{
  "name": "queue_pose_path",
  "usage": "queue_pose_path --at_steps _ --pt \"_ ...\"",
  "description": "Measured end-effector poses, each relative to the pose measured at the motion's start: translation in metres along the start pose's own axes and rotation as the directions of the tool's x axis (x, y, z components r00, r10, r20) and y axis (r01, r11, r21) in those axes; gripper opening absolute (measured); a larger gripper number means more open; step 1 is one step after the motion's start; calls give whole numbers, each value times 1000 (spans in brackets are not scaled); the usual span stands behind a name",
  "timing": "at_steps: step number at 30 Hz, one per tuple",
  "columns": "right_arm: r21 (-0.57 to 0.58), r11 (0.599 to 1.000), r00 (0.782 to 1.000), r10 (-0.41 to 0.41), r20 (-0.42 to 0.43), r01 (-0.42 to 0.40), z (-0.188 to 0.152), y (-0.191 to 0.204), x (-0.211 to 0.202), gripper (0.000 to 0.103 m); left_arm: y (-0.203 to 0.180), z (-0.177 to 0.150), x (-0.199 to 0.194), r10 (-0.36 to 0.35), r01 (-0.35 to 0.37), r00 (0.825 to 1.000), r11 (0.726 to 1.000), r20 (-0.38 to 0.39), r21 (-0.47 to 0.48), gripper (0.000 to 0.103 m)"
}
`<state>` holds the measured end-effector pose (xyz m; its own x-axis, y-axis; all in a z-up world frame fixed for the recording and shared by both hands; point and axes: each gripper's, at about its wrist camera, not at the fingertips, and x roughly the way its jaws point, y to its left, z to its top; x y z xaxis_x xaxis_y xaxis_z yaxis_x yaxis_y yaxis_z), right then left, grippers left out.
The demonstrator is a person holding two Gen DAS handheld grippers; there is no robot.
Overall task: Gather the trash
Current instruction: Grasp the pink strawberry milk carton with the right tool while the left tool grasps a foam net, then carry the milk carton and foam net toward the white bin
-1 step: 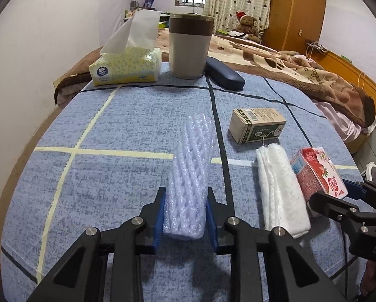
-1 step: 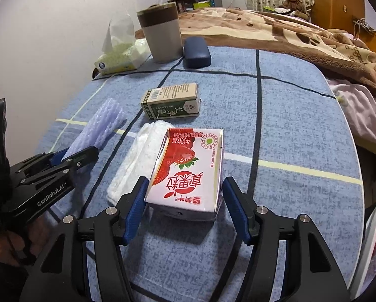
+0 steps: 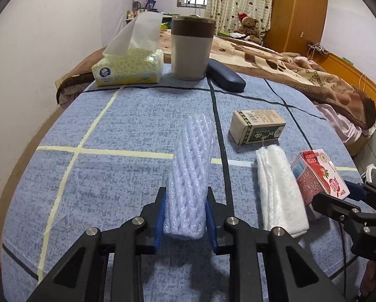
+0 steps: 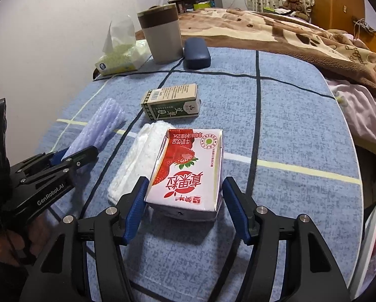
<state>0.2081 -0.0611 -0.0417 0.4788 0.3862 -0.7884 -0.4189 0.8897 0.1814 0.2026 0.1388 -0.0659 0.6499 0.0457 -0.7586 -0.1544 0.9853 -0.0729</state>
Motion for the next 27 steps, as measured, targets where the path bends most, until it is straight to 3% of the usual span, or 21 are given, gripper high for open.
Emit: queue_pose_path --at_steps 11,27 --pt "14 1000 998 11 61 -12 -11 -14 -32 61 -20 -8 -39 -31 32 998 999 54 -8 26" --pt "84 996 986 -18 163 4 -42 -52 -93 61 -87 -33 -95 -144 140 986 989 82 51 26"
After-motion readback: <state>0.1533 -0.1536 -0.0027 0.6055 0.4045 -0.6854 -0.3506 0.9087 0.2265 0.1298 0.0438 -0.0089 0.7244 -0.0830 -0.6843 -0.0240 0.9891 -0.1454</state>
